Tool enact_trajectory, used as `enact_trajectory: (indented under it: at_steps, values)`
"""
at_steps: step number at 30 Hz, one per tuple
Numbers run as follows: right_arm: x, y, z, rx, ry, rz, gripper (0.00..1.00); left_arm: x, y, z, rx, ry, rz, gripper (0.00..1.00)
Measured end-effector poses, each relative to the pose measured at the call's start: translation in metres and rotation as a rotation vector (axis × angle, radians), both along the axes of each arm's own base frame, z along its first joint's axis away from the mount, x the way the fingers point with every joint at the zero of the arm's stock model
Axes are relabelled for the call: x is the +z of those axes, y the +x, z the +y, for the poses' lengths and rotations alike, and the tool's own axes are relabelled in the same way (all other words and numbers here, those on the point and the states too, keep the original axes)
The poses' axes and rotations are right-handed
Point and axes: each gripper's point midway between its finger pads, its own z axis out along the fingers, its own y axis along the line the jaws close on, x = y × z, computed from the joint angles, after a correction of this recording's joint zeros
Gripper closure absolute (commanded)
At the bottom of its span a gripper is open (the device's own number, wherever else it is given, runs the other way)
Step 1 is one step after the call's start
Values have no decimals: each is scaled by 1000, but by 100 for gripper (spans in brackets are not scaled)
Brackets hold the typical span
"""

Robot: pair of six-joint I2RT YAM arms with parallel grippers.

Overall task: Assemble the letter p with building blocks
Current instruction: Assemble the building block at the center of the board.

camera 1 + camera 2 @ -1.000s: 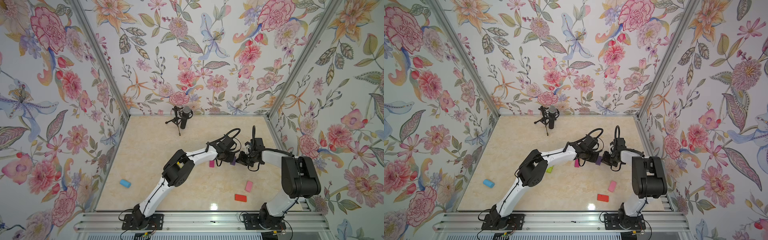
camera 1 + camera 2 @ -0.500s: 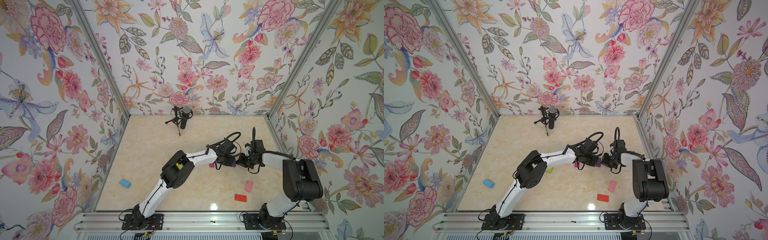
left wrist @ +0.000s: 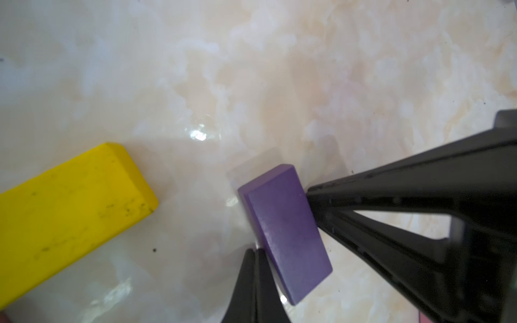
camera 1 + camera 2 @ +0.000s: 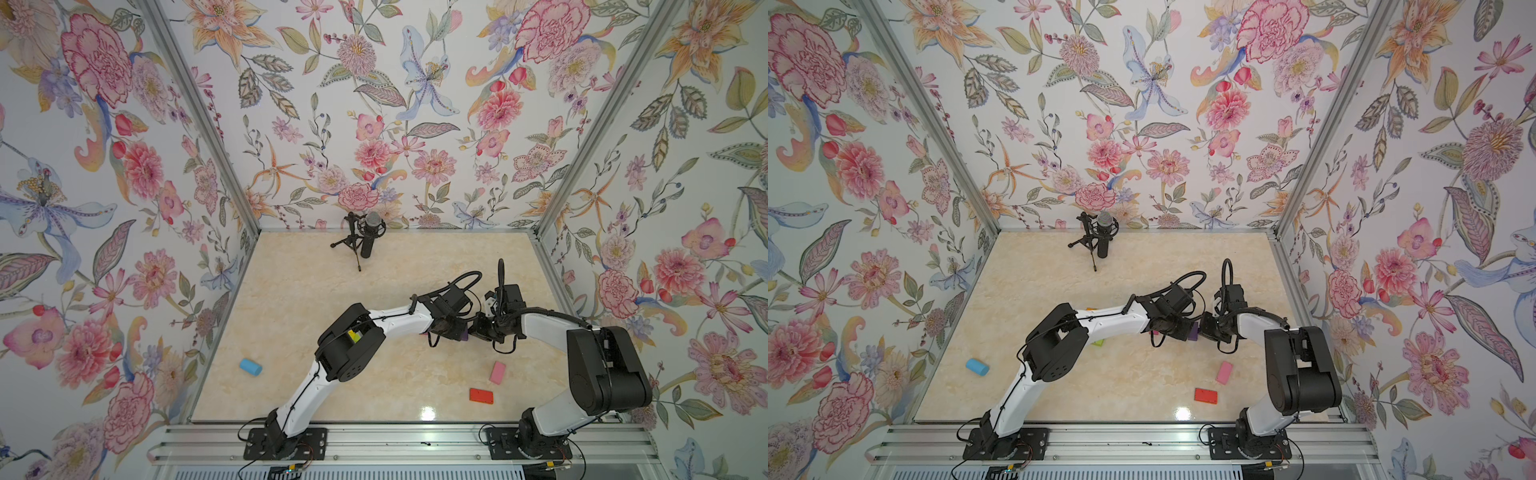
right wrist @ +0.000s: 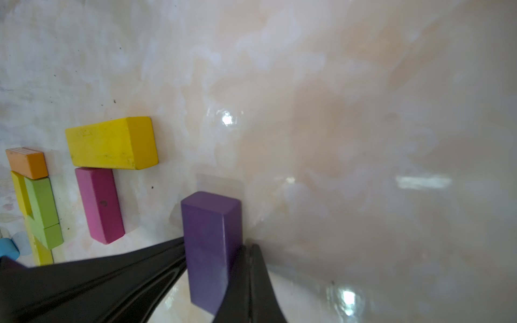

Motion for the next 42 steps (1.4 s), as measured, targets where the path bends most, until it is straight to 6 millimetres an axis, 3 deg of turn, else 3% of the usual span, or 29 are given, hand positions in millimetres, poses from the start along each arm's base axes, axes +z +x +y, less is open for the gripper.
enact_trajectory:
  at_steps: [10,26,42]
  values:
    - [0,-17,18,51,4,12,100,-1,-26,22,-5,7,3,100]
    - [0,-24,21,55,-8,18,100,4,-17,49,86,67,-69,100]
    - [-1,-18,27,73,-4,18,100,16,-10,42,91,36,-85,100]
